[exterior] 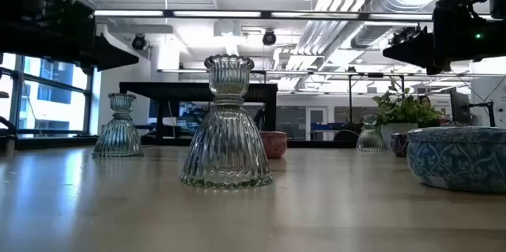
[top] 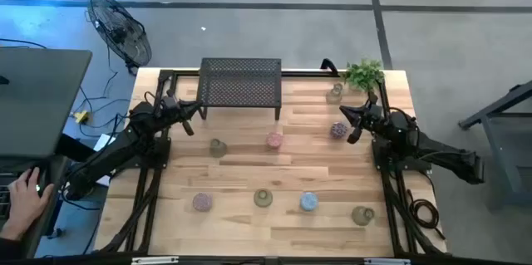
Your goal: Pick & Place candle stick holders
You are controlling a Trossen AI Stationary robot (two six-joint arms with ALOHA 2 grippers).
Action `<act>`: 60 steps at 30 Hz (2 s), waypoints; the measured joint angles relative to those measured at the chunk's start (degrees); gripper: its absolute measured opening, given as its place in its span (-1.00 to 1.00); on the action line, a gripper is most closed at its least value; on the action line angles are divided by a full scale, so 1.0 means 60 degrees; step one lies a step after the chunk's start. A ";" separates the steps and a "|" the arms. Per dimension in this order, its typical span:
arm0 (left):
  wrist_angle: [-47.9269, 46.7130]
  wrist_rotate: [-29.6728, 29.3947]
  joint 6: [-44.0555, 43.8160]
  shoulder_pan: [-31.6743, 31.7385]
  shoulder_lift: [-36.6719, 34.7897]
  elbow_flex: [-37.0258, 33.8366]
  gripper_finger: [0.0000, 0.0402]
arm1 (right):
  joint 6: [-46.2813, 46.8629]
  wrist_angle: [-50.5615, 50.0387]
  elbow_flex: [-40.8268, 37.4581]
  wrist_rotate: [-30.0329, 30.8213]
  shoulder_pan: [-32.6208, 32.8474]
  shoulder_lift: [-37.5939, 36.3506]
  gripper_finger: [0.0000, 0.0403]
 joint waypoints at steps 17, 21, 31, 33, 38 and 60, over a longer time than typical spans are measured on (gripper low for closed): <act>0.0001 0.0003 0.0000 -0.0001 0.0001 0.0000 -1.00 | 0.0000 0.0000 0.0000 -0.0001 0.0003 0.0000 -1.00; 0.0000 0.0000 0.0000 -0.0004 0.0003 0.0000 -1.00 | 0.0000 0.0000 0.0000 0.0000 0.0003 0.0000 -1.00; 0.0000 0.0004 0.0000 -0.0004 0.0003 0.0000 -1.00 | 0.0000 0.0000 0.0000 0.0000 0.0000 0.0000 -1.00; 0.0000 0.0000 0.0000 -0.0003 0.0003 0.0000 -1.00 | 0.0000 0.0000 0.0000 0.0000 -0.0001 0.0000 -1.00; 0.0003 0.0004 0.0000 0.0000 0.0155 0.0000 -1.00 | 0.0000 0.0000 0.0000 0.0000 0.0003 0.0000 -1.00; -0.0004 0.0000 0.0000 -0.0004 0.0574 0.0000 -1.00 | -0.0066 0.0004 0.0000 0.0080 0.0003 0.0000 -1.00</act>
